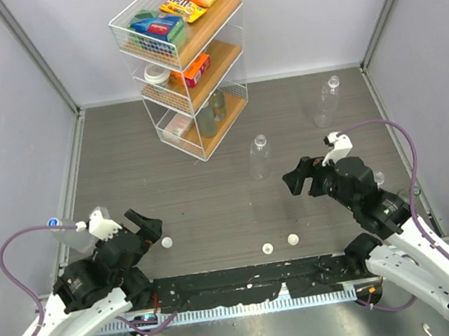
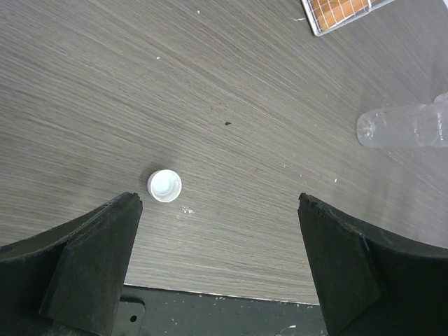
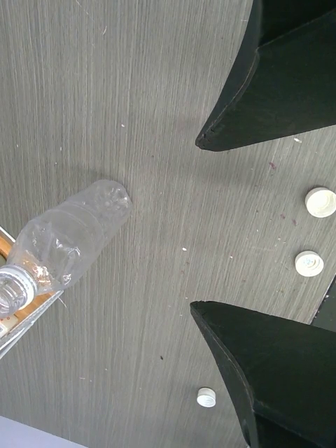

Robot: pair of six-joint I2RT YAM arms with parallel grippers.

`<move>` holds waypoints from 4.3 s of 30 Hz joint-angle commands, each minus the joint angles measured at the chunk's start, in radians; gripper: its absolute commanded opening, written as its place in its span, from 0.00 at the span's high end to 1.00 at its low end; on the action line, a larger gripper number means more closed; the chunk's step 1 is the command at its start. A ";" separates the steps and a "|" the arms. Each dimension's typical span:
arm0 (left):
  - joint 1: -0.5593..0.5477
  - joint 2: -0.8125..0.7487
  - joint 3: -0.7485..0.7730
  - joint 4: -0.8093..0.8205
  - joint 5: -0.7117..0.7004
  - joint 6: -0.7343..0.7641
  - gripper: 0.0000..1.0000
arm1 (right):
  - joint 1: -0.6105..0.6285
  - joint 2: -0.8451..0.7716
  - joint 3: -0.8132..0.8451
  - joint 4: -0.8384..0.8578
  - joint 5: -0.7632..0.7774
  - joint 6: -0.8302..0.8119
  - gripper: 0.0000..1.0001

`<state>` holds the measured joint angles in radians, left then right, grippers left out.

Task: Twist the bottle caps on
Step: Pick up the bottle cap from the center of the board.

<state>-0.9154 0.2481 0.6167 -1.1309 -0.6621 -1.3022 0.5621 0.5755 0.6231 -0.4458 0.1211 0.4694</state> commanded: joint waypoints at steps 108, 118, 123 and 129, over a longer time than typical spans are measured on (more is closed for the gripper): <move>-0.004 0.217 -0.149 0.450 0.223 0.258 0.00 | 0.180 0.305 -0.126 -0.337 -0.081 0.337 0.42; -0.004 0.218 -0.156 0.467 0.226 0.259 0.01 | 0.179 0.297 -0.134 -0.340 -0.095 0.330 0.46; -0.004 0.223 -0.161 0.473 0.223 0.261 0.00 | 0.179 0.290 -0.131 -0.349 -0.141 0.319 0.48; -0.004 0.223 -0.163 0.470 0.225 0.262 0.00 | 0.180 0.287 -0.135 -0.318 -0.210 0.292 0.49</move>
<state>-0.9154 0.4686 0.4591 -0.6987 -0.4328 -1.0431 0.7380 0.8768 0.4873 -0.7895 -0.0181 0.7815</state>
